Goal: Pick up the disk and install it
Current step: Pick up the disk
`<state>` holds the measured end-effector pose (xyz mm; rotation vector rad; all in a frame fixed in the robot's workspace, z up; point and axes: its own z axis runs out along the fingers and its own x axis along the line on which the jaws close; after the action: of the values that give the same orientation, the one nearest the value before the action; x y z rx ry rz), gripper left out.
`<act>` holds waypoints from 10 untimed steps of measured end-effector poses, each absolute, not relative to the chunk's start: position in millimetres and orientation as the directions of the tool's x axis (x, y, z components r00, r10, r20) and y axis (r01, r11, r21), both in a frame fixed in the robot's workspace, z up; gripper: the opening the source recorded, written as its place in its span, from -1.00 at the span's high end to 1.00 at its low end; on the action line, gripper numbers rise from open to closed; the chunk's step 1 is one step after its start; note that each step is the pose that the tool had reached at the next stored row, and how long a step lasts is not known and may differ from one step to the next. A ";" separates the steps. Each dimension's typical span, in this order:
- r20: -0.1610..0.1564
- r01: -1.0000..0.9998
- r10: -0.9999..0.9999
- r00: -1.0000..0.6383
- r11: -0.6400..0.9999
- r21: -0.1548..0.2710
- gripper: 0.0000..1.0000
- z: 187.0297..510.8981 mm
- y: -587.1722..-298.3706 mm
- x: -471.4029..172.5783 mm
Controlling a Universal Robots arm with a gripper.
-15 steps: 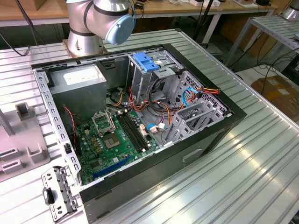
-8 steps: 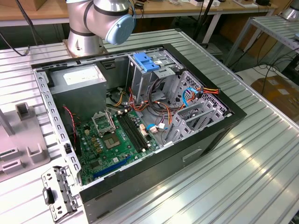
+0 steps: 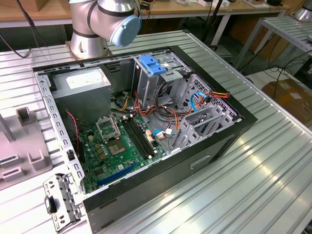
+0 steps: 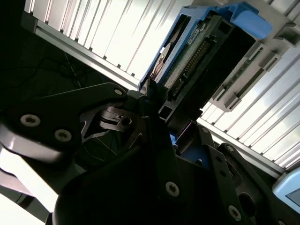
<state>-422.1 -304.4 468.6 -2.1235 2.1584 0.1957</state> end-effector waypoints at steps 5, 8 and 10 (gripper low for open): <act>-0.160 -1.000 -0.987 -0.017 0.015 0.016 0.26 472.1 -304.4 -422.0; -0.155 -1.000 -0.988 -0.017 0.015 0.016 0.26 476.0 -304.4 -422.1; -0.153 -1.000 -0.988 -0.017 0.015 0.016 0.26 478.3 -304.4 -422.1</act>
<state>-422.1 -304.4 478.3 -2.1309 2.1661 0.1813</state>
